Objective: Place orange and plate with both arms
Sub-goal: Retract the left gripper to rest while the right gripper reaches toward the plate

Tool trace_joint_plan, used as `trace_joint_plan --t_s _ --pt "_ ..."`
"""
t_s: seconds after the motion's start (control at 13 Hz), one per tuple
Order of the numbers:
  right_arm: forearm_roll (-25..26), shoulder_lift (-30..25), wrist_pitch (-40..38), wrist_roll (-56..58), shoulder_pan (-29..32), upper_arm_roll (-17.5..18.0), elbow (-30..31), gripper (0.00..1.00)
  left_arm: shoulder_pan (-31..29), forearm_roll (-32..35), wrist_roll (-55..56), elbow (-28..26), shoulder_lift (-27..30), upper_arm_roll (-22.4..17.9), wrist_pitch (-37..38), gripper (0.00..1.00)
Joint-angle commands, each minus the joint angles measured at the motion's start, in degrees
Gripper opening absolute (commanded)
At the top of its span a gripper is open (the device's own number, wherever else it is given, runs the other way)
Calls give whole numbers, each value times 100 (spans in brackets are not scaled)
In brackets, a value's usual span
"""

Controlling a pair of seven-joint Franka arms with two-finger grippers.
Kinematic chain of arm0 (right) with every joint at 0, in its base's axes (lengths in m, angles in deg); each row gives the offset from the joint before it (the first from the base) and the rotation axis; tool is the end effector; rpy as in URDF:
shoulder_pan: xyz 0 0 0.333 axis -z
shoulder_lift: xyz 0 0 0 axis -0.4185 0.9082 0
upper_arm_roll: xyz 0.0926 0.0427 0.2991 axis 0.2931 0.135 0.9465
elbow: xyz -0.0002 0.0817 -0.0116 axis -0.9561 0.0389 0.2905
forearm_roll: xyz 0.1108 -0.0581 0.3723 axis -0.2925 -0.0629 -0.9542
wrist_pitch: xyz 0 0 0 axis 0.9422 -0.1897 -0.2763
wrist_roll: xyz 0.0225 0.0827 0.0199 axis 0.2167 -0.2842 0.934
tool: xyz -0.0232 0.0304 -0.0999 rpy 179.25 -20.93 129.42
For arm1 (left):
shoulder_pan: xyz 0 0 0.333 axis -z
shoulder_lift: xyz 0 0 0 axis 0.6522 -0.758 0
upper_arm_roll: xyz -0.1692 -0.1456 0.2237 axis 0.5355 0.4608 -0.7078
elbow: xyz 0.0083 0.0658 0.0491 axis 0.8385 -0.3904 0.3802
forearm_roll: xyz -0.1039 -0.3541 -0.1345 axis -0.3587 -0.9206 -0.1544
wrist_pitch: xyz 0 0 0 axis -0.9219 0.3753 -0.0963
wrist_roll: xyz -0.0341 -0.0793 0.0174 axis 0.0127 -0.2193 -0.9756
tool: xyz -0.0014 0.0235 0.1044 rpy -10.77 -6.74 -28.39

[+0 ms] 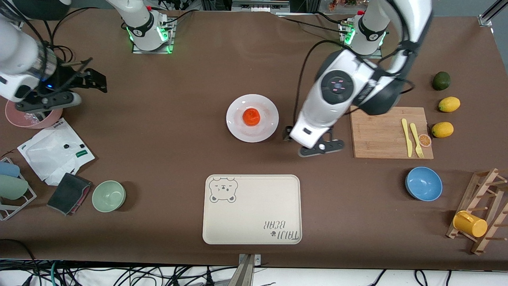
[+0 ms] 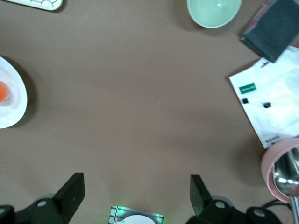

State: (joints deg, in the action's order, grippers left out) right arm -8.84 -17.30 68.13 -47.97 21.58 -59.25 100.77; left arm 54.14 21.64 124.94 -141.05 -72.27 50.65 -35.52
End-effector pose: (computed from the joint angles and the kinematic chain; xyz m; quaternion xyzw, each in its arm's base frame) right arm 0.5463 0.0774 0.5539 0.9904 0.1104 -0.0829 0.0003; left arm 0.6080 -0.3220 0.4298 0.9953 0.0886 -0.0362 0.0146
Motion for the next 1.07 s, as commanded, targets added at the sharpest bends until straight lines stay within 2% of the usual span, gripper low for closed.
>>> trace_joint_plan --t_s 0.0,0.23,0.31,0.46,0.54,0.69,0.84,1.0 --pt "-329 128 172 -14 -45 121 113 100 -576 93 -1063 293 366 71 740 100" --pt "-909 321 268 -84 -115 200 113 100 -1296 -55 -2407 320 877 106 1417 100" --pt "-1294 409 356 -76 -98 200 121 100 -1551 -256 -2699 328 974 98 1576 100" --pt "-1631 646 627 -76 -106 200 156 100 -1982 -416 -3086 337 1194 80 1639 100" --pt "-1728 682 751 -76 -124 209 252 100 -2071 -417 -3332 329 1368 63 1709 100" --pt "-2140 682 1442 -32 -124 235 935 100 -2081 -398 -3448 206 1580 -94 1744 100" --pt "-2448 752 2103 12 -124 489 1359 100 -2055 -530 -3755 118 1756 -577 1727 100" --pt "-2895 901 2753 21 -124 753 1684 100 -2037 -566 -4438 -380 2159 -771 1727 100"
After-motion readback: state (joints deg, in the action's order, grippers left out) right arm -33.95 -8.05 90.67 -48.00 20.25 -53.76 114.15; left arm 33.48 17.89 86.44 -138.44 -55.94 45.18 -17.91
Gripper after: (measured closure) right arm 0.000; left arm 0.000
